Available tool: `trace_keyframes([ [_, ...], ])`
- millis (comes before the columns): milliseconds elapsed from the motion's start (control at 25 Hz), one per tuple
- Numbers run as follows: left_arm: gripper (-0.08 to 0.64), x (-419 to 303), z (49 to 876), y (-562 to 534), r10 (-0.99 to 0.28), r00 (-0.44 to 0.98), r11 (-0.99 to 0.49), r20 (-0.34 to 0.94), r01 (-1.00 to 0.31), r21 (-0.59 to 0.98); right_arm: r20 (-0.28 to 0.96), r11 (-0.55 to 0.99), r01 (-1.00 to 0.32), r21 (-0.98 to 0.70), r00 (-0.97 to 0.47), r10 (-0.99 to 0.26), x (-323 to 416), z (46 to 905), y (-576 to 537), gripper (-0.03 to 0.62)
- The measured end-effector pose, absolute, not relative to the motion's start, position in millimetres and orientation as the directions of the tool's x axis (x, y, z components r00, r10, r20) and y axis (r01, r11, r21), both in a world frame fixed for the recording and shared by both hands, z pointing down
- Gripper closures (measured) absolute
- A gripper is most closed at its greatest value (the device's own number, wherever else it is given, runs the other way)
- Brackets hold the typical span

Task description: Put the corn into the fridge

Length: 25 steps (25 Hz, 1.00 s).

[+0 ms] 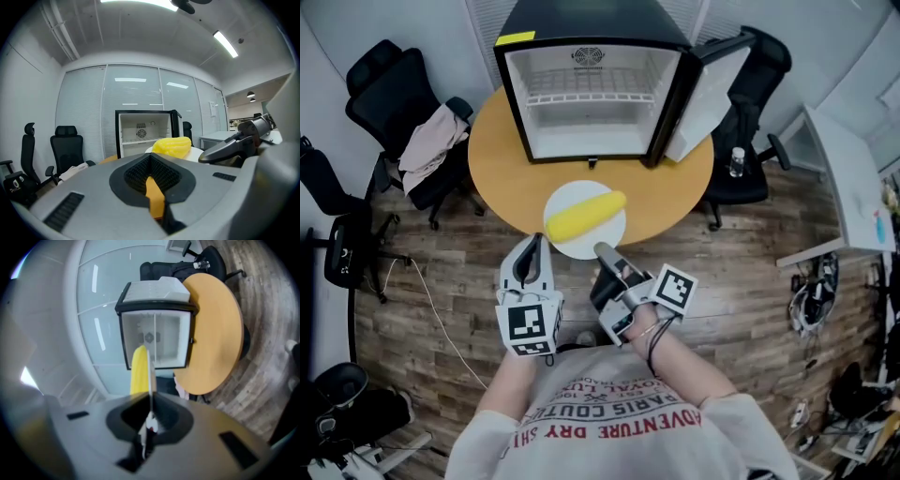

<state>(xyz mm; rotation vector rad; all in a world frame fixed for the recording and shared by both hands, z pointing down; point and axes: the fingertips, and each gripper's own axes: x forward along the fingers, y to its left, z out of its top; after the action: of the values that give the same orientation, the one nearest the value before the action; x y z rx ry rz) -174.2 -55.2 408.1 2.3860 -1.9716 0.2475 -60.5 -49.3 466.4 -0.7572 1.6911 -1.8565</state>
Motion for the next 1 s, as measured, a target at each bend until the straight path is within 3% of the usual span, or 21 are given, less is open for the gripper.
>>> trace_keyframes([
  [720, 0.535, -165.4, 418.4, -222.2, -0.989, 0.044, -0.049, 0.142, -0.998, -0.032, 0.075, -0.069, -0.042, -0.997, -0.787, -0.613, -39.5, 463.8, -242.6, 0.554],
  [1000, 0.535, -169.5, 420.6, -263.6, -0.988, 0.097, -0.099, 0.121, -0.995, -0.009, 0.07, -0.082, -0.022, -0.996, -0.757, -0.65, -45.7, 471.8, -284.2, 0.554],
])
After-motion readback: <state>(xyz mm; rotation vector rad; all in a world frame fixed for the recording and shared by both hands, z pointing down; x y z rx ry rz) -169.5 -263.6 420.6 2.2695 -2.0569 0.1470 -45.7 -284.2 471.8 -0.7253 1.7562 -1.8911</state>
